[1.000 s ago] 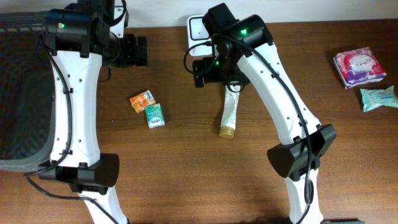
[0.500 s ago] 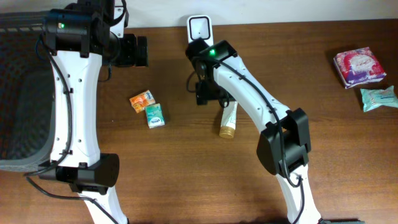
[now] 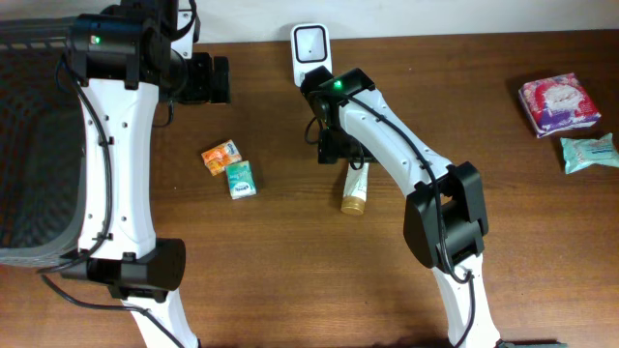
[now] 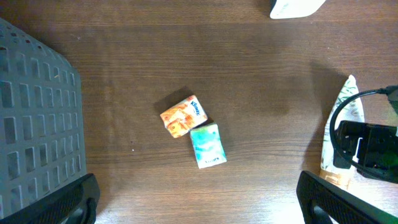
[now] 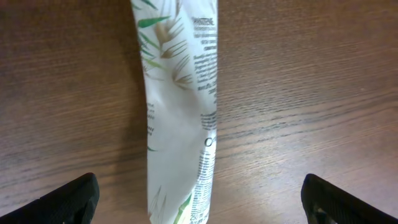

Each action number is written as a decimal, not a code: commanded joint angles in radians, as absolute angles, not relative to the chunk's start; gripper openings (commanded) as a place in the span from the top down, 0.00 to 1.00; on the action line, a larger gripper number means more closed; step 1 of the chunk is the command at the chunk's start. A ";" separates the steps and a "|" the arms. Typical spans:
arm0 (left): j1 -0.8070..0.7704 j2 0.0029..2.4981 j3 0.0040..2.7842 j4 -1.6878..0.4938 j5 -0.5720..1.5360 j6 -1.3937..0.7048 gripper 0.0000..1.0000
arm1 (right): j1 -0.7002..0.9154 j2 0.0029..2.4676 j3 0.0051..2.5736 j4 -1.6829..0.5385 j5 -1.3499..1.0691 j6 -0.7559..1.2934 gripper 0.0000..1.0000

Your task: Scan the item barcode

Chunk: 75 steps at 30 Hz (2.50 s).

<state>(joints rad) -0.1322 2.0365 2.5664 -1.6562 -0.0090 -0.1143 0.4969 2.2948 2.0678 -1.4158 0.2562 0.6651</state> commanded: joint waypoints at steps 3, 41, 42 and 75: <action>-0.130 2.036 2.566 -1.655 -0.015 -0.119 0.01 | 0.496 2.296 2.008 -1.391 0.356 0.696 0.01; -0.122 2.036 2.566 -1.655 -0.015 -0.119 0.01 | 0.291 2.297 1.764 -1.118 -0.262 0.243 0.01; -0.121 2.036 2.566 -1.655 -0.015 -0.119 0.01 | 0.286 2.297 1.764 -1.119 -0.267 0.243 0.01; -0.121 2.036 2.566 -1.655 -0.015 -0.119 0.01 | 0.515 2.242 1.842 -1.180 0.517 0.855 0.08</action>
